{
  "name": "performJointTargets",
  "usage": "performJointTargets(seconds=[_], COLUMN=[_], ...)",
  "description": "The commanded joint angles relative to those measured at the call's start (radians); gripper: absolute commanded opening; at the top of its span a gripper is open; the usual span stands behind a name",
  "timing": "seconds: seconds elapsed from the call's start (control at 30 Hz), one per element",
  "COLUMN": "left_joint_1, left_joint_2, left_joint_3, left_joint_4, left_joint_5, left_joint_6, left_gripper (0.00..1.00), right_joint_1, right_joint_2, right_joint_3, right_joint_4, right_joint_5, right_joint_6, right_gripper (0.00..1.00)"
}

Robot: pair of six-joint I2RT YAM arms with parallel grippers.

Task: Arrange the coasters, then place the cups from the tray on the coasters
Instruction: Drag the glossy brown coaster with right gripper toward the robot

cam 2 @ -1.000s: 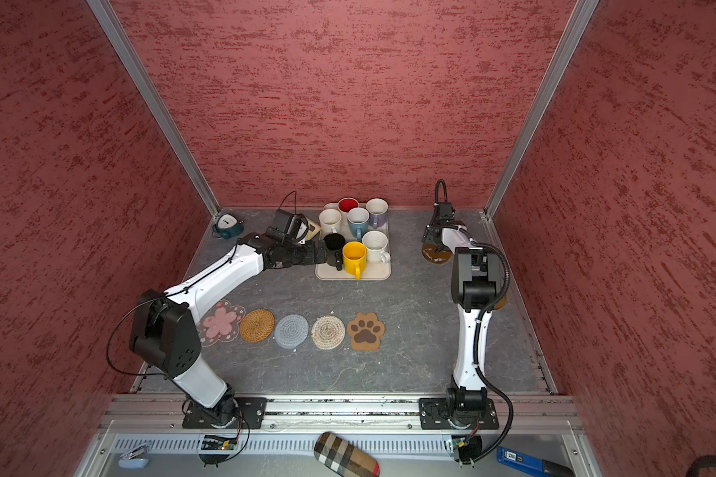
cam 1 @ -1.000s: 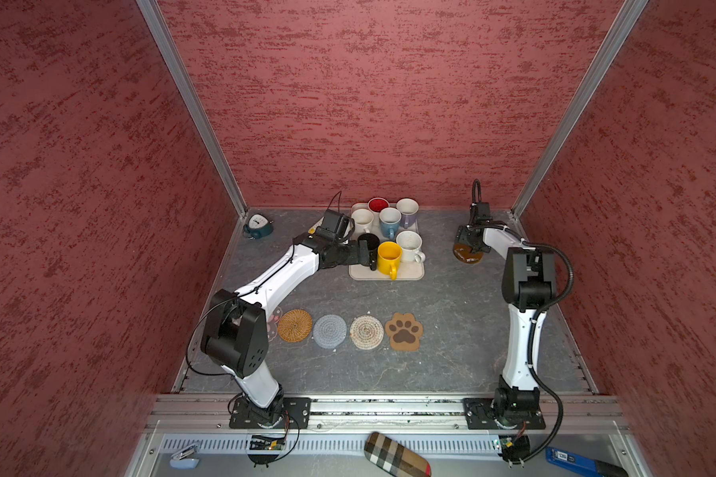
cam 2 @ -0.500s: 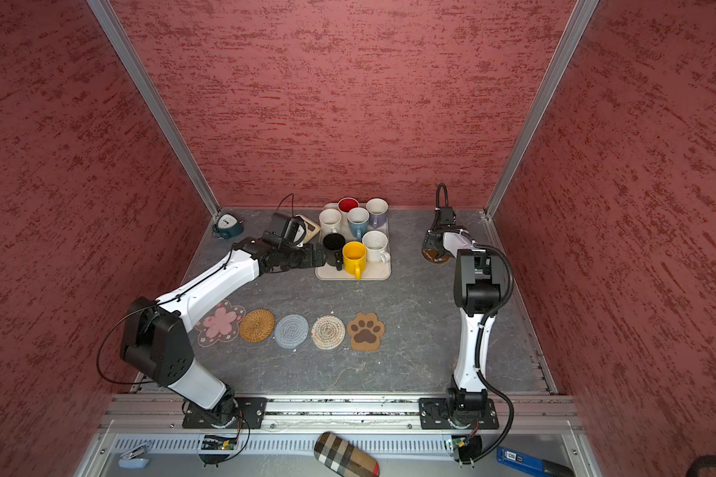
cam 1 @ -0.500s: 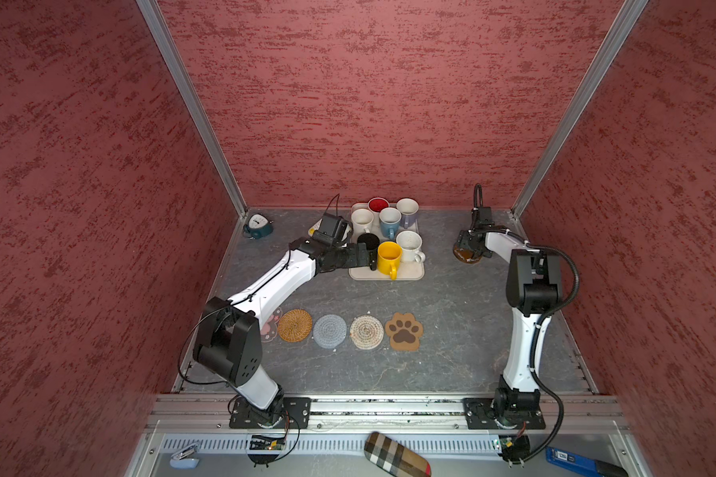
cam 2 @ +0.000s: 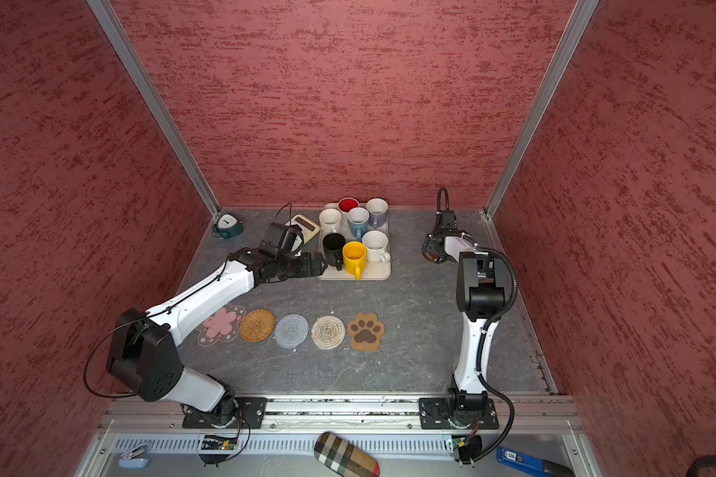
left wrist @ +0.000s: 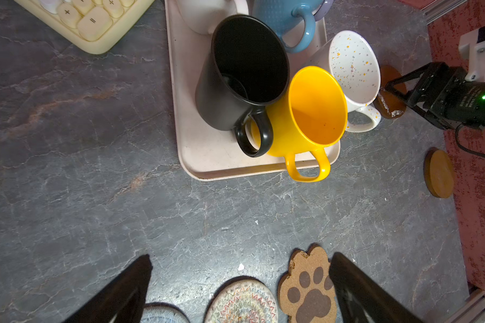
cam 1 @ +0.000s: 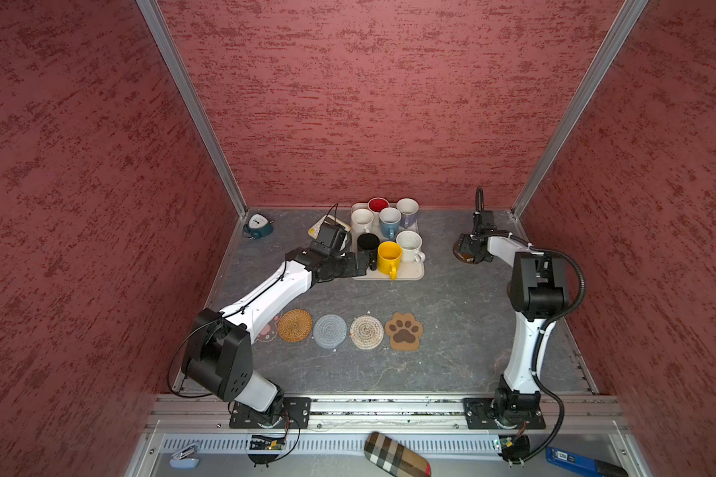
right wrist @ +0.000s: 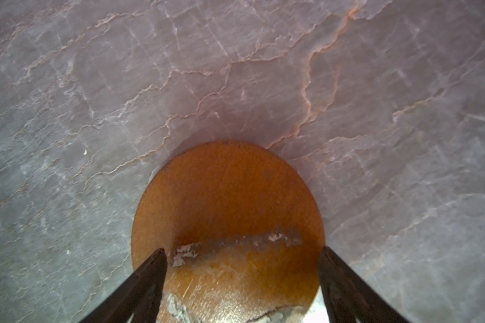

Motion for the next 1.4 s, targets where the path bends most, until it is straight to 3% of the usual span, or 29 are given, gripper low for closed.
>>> performJointTargets(seconds=[0.0,0.5,1.37], left_joint_1=[-0.005,0.007,0.045], left_joint_2=[-0.042,-0.049,-0.022], left_joint_3=[-0.019,-0.017,-0.037], left_joint_4=[0.017,-0.002,0.022], left_joint_5=[-0.010,-0.036,-0.007], left_joint_6=[-0.011,-0.004,0.000], left_gripper=[0.99,1.00,0.99], right_joint_1=[-0.005,-0.028,-0.037], right_joint_2=[0.008,0.130,0.295], right_joint_3=[0.056,0.253,0.459], right_joint_4=[-0.032,-0.097,-0.211], right_joint_5=[-0.028,0.012,0.018], right_joint_6=[0.009,-0.014,-0.034], right_gripper=[0.85,0.86,0.84])
